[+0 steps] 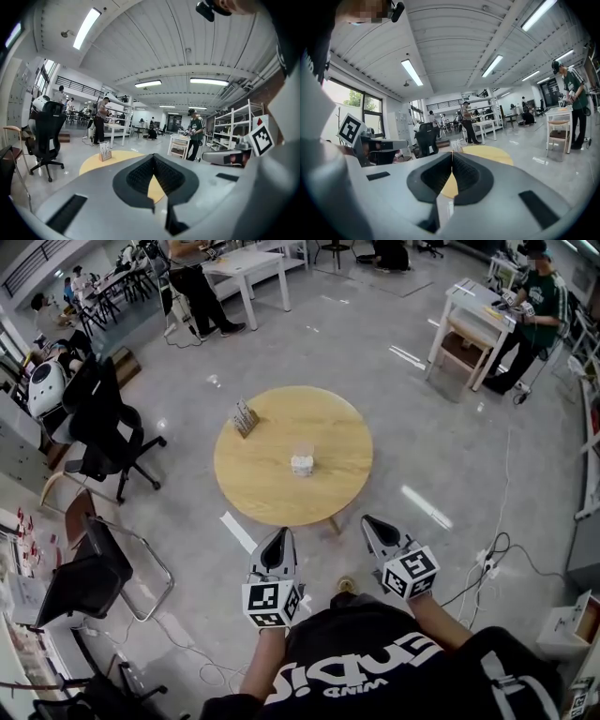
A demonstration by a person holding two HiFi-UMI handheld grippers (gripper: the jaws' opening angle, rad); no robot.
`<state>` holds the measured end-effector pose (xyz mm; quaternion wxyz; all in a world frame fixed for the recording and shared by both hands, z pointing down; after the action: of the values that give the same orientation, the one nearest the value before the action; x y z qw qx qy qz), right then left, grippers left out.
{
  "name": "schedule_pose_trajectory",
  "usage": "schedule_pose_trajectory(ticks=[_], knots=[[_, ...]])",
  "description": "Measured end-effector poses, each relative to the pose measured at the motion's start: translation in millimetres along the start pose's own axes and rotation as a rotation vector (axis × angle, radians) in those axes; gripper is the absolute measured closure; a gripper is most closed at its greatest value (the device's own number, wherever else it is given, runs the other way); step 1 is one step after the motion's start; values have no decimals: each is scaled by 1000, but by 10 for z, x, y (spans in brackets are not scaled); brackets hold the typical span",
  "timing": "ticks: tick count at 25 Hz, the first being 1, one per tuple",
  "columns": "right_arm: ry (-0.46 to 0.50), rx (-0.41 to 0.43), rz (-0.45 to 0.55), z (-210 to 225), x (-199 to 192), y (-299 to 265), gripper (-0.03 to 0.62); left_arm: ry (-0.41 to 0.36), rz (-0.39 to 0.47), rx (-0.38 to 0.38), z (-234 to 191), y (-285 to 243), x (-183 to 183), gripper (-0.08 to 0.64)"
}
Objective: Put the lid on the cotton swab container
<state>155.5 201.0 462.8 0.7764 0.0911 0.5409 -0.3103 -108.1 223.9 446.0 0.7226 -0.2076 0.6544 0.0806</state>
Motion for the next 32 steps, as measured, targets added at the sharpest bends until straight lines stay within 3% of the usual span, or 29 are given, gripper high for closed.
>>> schedule_pose_trajectory(ticks=[14, 32], knots=[[-8, 100, -52, 397, 151, -555, 589, 20, -12, 92, -82, -423, 18, 549], [-1, 98, -86, 451, 401, -1542, 589, 29, -20, 43, -915, -1181, 98, 549]])
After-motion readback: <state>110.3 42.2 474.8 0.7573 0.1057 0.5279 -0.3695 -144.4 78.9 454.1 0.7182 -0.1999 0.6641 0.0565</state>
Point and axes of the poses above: the fingertips, and each gripper's own axes: y backward along the fingers, z to its right, x out of its top, the point moved 10 cm from there along y, backward along the fingers, and after that the axes turned 13 degrees about -y, right-handed, at the moved point
